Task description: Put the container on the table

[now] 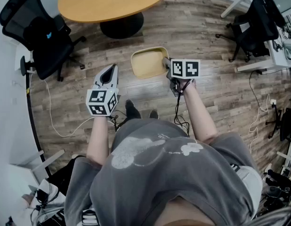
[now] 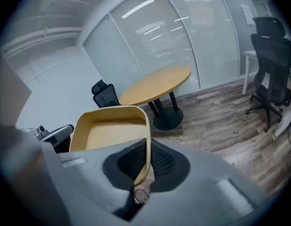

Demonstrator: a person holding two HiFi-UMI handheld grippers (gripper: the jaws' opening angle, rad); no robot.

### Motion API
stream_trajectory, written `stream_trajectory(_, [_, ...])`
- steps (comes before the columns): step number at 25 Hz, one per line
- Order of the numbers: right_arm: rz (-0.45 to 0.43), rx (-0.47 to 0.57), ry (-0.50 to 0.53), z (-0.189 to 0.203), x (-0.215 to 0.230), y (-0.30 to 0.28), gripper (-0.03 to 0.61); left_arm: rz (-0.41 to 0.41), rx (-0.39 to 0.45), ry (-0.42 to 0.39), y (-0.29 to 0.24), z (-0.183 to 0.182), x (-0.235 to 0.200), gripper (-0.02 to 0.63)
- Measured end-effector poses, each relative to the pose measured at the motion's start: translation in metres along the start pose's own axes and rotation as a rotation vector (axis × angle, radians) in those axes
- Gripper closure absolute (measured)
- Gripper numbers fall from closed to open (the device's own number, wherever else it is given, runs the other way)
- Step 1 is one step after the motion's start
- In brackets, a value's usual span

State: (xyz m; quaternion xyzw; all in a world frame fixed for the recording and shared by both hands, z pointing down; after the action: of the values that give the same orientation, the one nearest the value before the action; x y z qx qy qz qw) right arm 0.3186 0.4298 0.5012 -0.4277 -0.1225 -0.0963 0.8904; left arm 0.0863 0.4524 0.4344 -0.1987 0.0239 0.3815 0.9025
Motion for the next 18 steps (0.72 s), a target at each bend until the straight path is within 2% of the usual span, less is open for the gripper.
stream_trajectory(3, [0.003,0.012,-0.002,-0.008,0.002,0.0,0.577,-0.009,0.02,0.031,-0.007,-0.002,-0.004,0.618])
stream_trajectory(9, [0.021,0.03,-0.011,-0.017,-0.001,-0.001,0.577,0.018,0.03,0.04,-0.009,-0.006,-0.013,0.618])
stream_trajectory(15, [0.007,0.04,0.012,-0.032,-0.032,-0.014,0.577,0.016,0.056,0.056,0.003,-0.012,-0.042,0.618])
stream_trajectory(18, [-0.006,0.056,-0.021,-0.039,-0.047,-0.024,0.577,0.018,0.066,0.06,0.013,-0.011,-0.06,0.618])
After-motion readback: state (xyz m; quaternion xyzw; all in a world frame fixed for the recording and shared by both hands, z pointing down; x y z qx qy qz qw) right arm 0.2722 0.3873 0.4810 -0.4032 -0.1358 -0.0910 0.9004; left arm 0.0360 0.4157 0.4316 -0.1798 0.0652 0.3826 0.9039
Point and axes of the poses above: the fingertips, and each gripper's own axes: y backward along the fingers, x to its right, z out of its underside, the point moved 2 cm from there along y, backward along the fingers, and after that the axes turned 10 degrees about z, right-handed, at the moved point
